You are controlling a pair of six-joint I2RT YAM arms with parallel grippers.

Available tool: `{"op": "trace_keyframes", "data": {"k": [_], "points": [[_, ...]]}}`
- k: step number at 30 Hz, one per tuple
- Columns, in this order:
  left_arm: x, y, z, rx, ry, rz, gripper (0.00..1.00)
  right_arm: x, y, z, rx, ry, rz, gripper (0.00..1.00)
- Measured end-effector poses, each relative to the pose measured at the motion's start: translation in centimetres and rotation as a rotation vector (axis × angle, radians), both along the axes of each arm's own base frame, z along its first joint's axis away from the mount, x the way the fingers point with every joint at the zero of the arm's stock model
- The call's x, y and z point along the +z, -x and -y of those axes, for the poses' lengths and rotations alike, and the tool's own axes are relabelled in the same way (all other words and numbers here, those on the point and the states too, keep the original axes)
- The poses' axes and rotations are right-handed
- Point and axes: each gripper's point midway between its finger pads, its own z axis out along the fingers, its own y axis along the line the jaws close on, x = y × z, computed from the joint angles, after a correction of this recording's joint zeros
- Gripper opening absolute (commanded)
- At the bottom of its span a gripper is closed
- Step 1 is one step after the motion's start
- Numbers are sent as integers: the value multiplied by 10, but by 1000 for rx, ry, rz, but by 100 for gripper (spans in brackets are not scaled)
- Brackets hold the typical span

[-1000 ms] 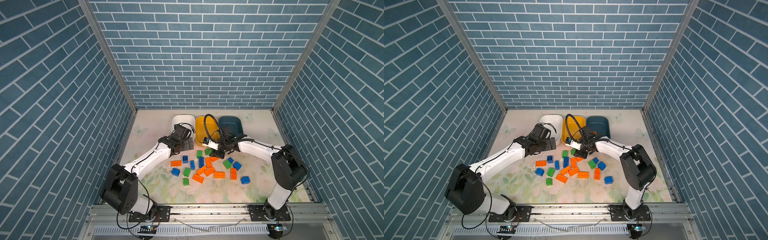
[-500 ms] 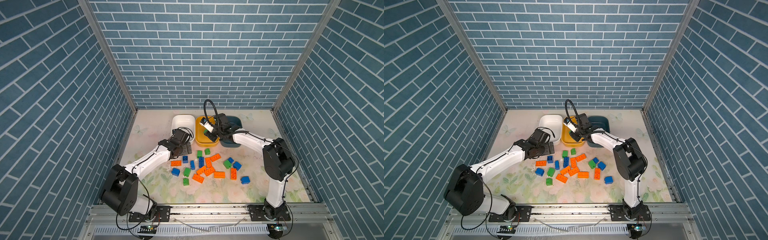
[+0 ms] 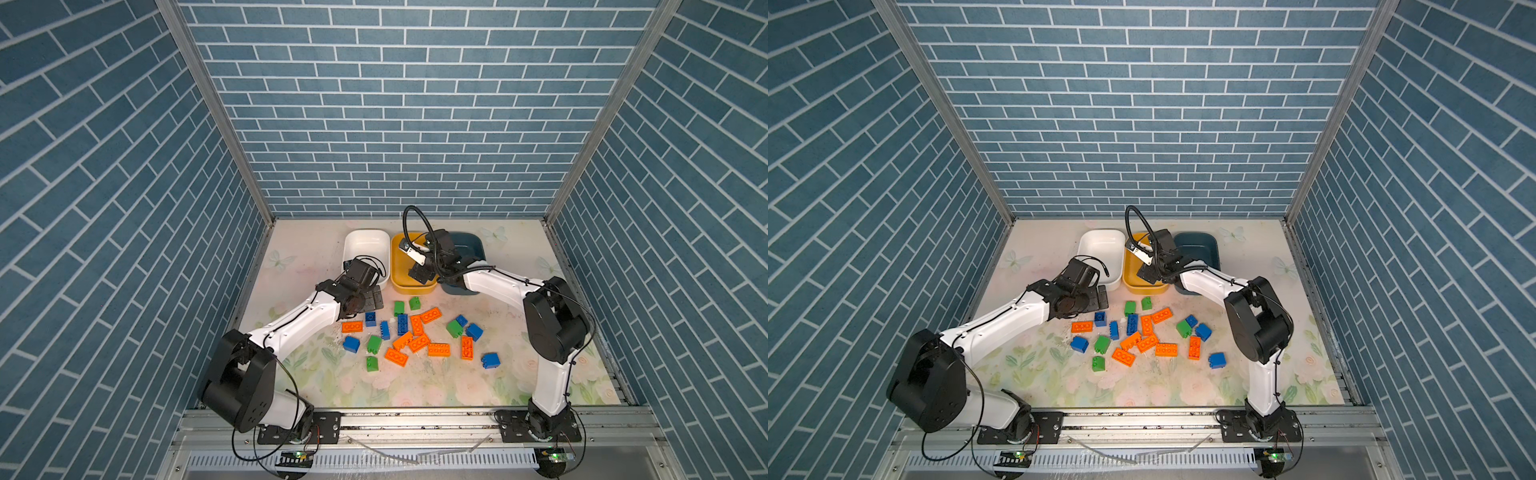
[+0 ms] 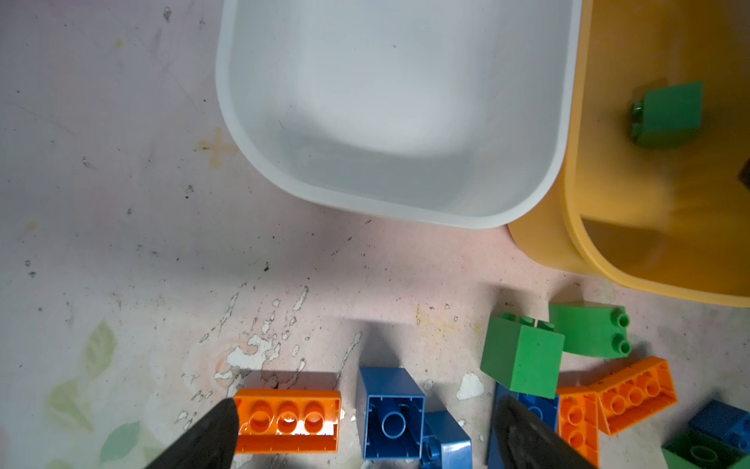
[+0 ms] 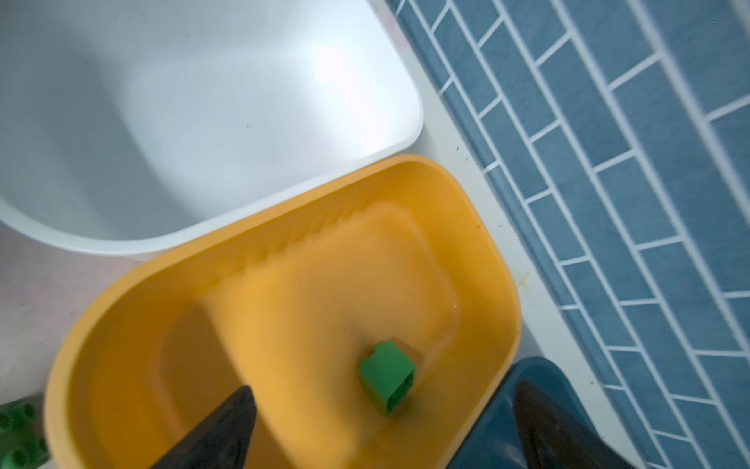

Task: Sort the legos into containers by color
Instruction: 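Drop the green brick into the yellow tub while the left grasps a blue brick, then lift the blue brick with the left gripper and drop it into the white tub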

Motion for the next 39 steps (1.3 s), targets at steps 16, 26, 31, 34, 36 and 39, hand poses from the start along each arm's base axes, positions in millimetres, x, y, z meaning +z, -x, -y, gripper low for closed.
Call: {"op": "trace_keyframes", "data": {"k": [16, 26, 31, 34, 36, 39], "points": [[-52, 16, 22, -106, 24, -211, 66, -8, 95, 12, 90, 21, 63, 99], [-67, 20, 28, -122, 12, -264, 46, -12, 134, 33, -19, -209, -117, 99], [-69, 20, 29, -121, 10, -274, 37, -26, 142, 39, -68, -231, -186, 99], [-69, 19, 28, -116, -5, -275, 30, -29, 146, 39, -61, -209, -189, 99], [-67, 18, 25, -109, -21, -273, 28, -30, 148, 39, -43, -186, -183, 99], [-64, 16, 21, -98, -44, -266, 27, -32, 151, 38, -7, -149, -167, 99]]}}
